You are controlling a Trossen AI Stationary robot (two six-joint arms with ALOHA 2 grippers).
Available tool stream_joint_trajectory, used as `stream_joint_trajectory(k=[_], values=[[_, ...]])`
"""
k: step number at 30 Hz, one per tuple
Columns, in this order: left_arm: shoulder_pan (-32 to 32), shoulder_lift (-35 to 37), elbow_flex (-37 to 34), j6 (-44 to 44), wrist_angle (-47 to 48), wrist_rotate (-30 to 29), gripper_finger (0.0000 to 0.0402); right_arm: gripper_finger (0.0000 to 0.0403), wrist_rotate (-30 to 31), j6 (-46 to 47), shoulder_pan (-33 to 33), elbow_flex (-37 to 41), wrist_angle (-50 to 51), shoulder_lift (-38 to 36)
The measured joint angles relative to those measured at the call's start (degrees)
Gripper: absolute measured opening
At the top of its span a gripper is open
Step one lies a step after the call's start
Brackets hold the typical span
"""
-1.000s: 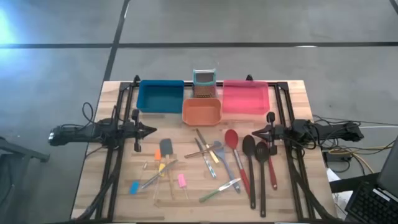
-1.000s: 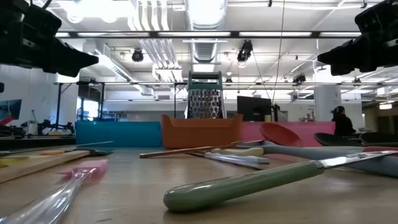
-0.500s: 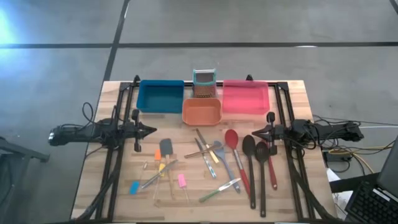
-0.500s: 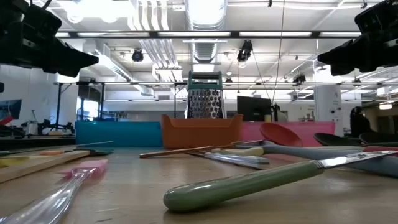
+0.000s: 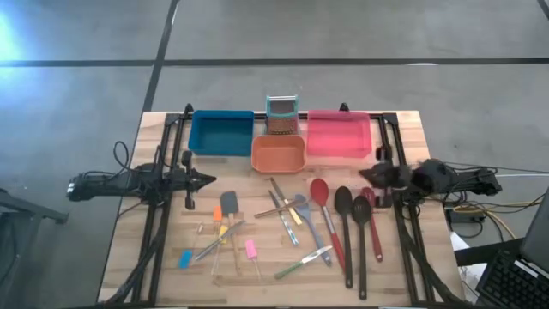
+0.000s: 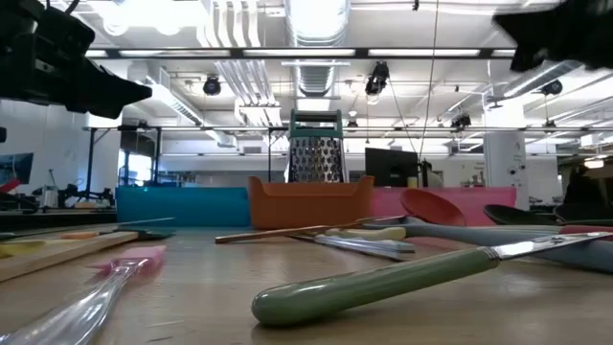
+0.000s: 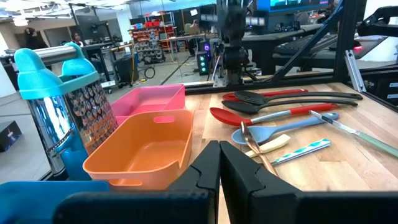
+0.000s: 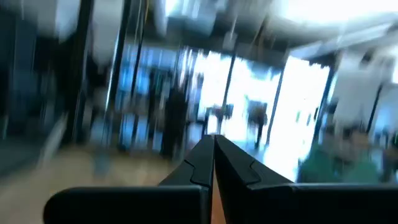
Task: Pick & Place Kitchen Items
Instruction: Put the bronze table knife into the brown bin
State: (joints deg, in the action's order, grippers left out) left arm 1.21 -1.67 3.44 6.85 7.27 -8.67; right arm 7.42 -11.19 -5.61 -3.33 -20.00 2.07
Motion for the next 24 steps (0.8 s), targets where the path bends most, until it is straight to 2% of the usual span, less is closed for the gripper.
stream_joint_trajectory(k=[2,7,9,10,12,16,20,24], values=[[0.0,0.0,0.0,0.0,0.0,0.0,0.0014,0.0008,0.1,2.0,0.0,0.0,-11.9,0.3],[0.0,0.0,0.0,0.0,0.0,0.0,0.0014,0.0008,3.8,15.5,0.0,-0.1,-45.3,2.6],[0.0,0.0,0.0,0.0,-0.1,0.0,0.0014,0.0008,4.2,18.7,0.0,-1.3,-52.4,4.2],[0.0,0.0,0.0,0.0,-0.2,0.0,0.0014,0.0008,4.0,18.9,0.0,-2.8,-52.4,5.1],[0.0,0.0,0.0,0.0,-0.2,0.0,0.0014,0.0008,2.6,18.5,0.0,-6.7,-47.7,7.6],[0.0,0.0,0.0,0.0,-0.2,0.0,0.0014,0.0008,1.1,17.1,0.0,-17.1,-28.1,15.3],[0.0,0.0,0.0,0.0,-0.2,0.0,0.0014,0.0008,1.8,16.3,0.0,-28.1,-9.7,25.8],[0.0,0.0,0.0,0.0,-0.2,0.0,0.0014,0.0008,1.7,16.3,0.0,-37.3,1.9,36.8]])
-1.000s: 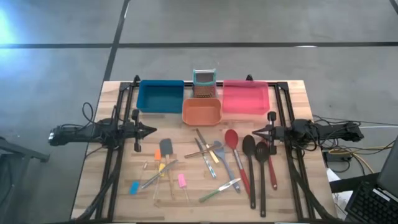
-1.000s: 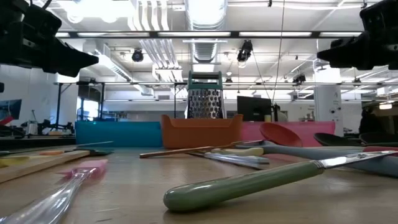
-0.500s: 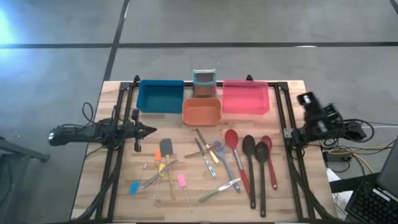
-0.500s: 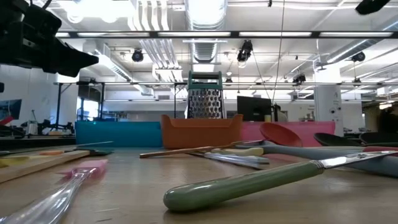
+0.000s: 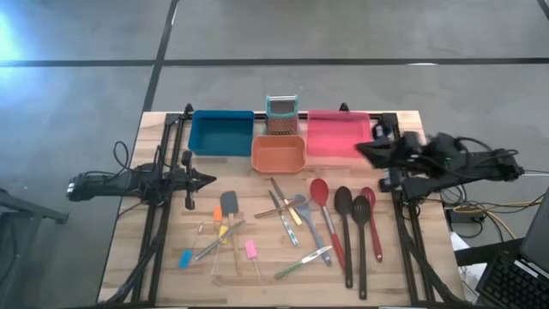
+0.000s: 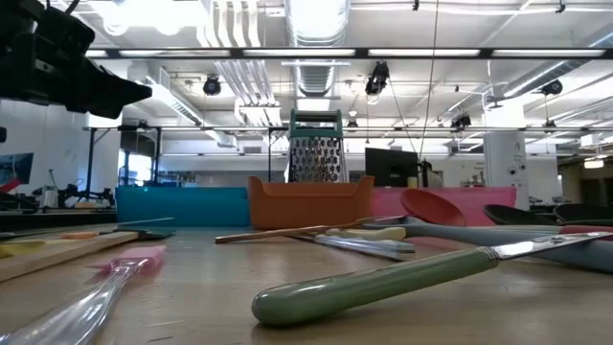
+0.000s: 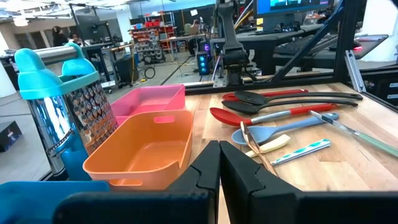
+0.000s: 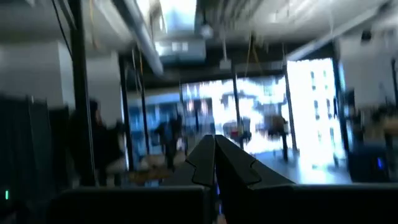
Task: Pick & Place Kitchen Items
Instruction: Put the bronze table knife into the brown bin
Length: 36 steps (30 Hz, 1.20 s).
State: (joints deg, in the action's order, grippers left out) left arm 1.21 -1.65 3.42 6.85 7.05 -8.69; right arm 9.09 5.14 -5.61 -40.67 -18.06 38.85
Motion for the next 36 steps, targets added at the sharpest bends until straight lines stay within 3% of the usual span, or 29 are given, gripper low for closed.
stream_joint_trajectory(k=[13,18,22,27,36], values=[[0.0,0.0,0.0,0.0,-0.1,0.0,0.0014,0.0008,-1.5,14.8,-0.1,-23.3,34.6,32.9],[0.0,0.0,0.0,0.0,-0.1,0.0,0.0014,0.0008,-12.3,10.2,-0.2,-33.9,48.6,43.8],[0.0,0.0,0.0,0.0,-0.2,0.0,0.0014,0.0012,-15.2,5.1,-0.1,-41.3,61.5,52.2],[0.0,0.0,0.0,0.0,-0.2,0.0,0.0014,0.0051,-15.7,0.1,-0.1,-47.5,68.5,60.4],[0.0,0.0,0.0,0.0,-0.2,0.0,0.0014,0.0145,-15.6,-8.6,0.0,-51.0,68.7,70.3]])
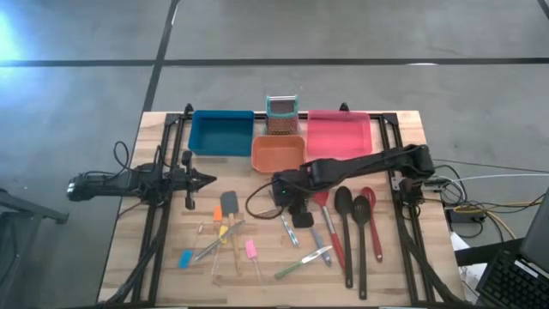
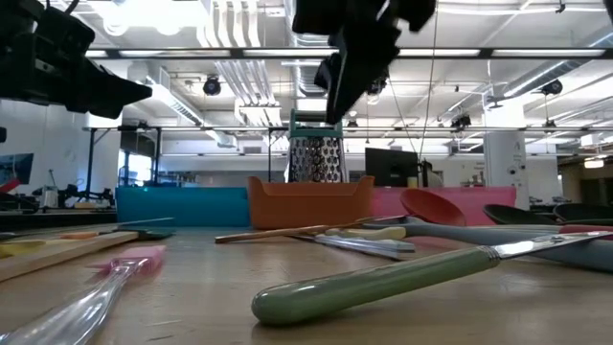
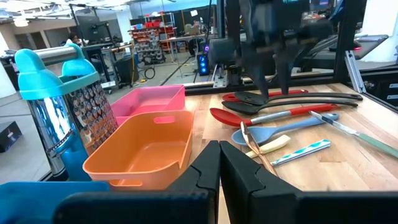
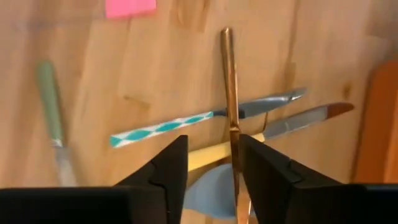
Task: Pick & Place Kitchen Items
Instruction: Put the bronze table knife into the brown bin
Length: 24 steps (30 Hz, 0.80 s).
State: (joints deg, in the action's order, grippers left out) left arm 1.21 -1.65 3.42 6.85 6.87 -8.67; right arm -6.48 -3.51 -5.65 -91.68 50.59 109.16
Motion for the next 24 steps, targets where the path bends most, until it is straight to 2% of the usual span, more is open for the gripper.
stream_joint_trajectory(k=[9,24], values=[[0.0,0.0,0.0,0.0,0.0,0.0,0.0014,0.0164,0.7,-3.8,0.1,-0.8,-0.3,8.3],[0.0,-0.1,0.0,0.0,0.0,0.0,0.0014,0.013,2.6,-6.7,1.0,-4.5,-1.8,14.7]])
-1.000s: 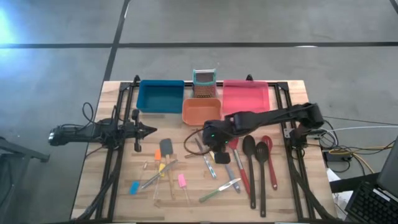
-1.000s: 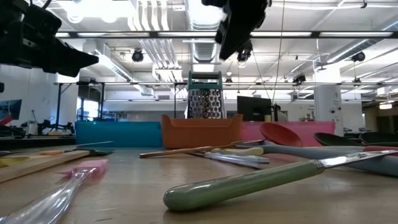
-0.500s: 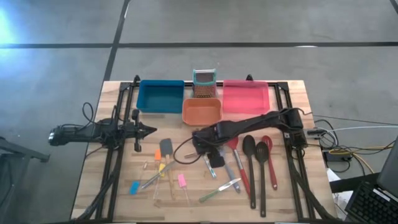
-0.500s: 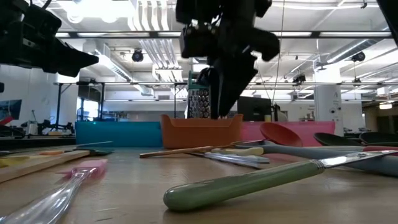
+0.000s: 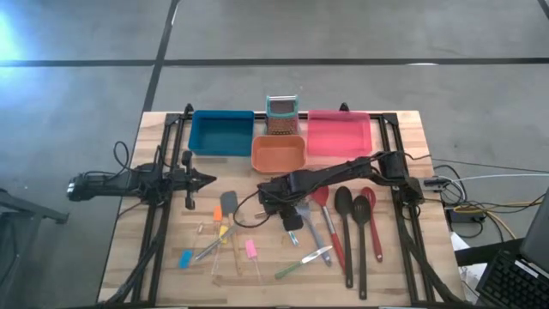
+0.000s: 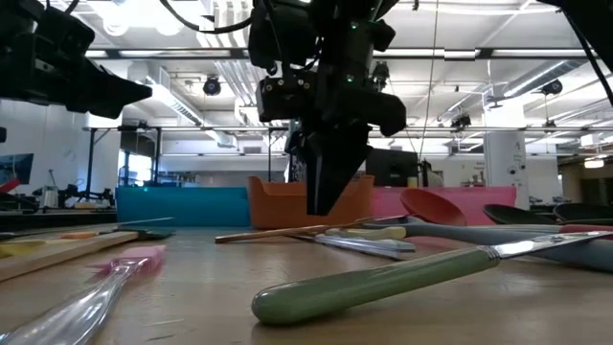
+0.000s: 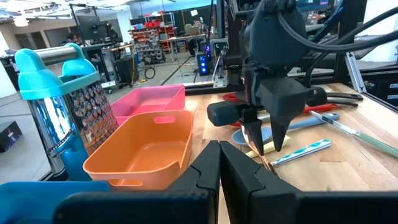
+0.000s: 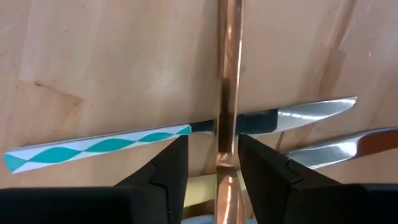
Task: Pick & Place Kitchen Items
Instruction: Put the bronze table knife into the brown bin
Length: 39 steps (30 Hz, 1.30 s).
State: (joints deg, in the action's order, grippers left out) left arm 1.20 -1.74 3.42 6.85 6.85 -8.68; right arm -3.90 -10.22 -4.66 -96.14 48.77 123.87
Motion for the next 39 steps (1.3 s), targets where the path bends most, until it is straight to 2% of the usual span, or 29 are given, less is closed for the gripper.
stream_joint_trajectory(k=[19,28,39], values=[[0.0,0.0,0.0,0.0,0.0,0.0,0.0014,0.0107,-0.4,-1.4,1.7,2.2,-0.3,0.0],[0.0,0.0,0.0,0.0,0.0,0.0,0.0014,0.0094,-0.5,-1.8,1.7,4.5,-3.8,0.0],[0.0,0.0,0.0,0.0,0.0,0.0,0.0014,0.0055,-0.6,-2.4,2.0,5.9,-5.7,-0.1]])
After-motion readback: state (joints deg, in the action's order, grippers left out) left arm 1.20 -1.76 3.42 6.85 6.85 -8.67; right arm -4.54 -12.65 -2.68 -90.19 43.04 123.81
